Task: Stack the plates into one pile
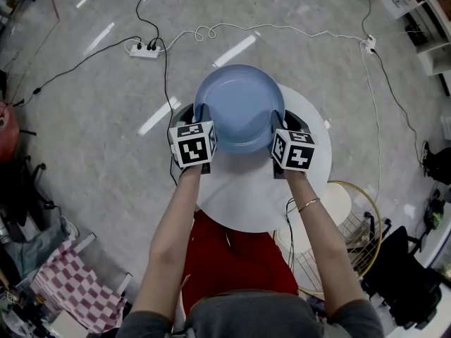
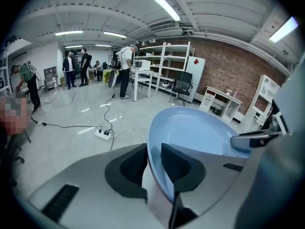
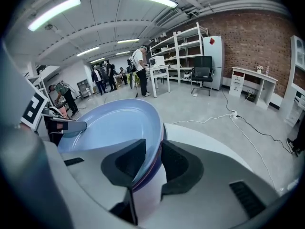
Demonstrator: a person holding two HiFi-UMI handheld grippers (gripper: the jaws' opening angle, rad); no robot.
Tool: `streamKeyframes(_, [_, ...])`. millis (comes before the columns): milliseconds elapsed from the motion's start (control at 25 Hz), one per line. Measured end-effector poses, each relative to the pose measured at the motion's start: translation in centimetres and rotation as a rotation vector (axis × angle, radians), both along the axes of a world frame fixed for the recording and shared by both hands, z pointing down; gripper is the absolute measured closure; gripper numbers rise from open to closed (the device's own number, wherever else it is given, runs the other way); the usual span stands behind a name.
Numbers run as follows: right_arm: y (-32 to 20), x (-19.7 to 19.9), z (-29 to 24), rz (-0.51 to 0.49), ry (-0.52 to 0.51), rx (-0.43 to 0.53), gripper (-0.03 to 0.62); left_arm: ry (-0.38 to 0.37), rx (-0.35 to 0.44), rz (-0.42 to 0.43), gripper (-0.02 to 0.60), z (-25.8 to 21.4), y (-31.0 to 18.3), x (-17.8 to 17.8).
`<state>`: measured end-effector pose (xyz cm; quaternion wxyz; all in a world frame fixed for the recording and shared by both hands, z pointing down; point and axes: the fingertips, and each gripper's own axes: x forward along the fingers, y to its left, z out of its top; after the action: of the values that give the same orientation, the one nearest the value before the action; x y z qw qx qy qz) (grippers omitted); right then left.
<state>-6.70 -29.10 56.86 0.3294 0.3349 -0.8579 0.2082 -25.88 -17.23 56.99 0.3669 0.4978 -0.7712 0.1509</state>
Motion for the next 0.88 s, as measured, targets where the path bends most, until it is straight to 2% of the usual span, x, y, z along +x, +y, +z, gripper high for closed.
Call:
streamKeyframes(200, [-0.2, 0.0, 0.4, -0.010, 0.027, 0.031, 0.479, -0.016, -0.019, 0.009, 0.485, 0.9, 0.0, 0.1])
streamKeyframes(440, [-0.6, 0.7, 1.1, -0.010, 0.048, 0.052, 0.479, -0.070, -0.030, 0.047, 0.483, 1.2, -0.6, 0.5])
streamKeyframes(760, [-0.5, 0.6, 0.9, -0.018, 0.024, 0.050, 0.479, -0.066, -0.051, 0.047, 0.479, 1.6, -0.3, 0.6])
streamKeyframes(880, [-0.6, 0.5, 0.8, -0.019, 0.017, 0.060, 0.479, -0.061, -0.066, 0.063, 0.452, 2.1, -0.3, 0.9])
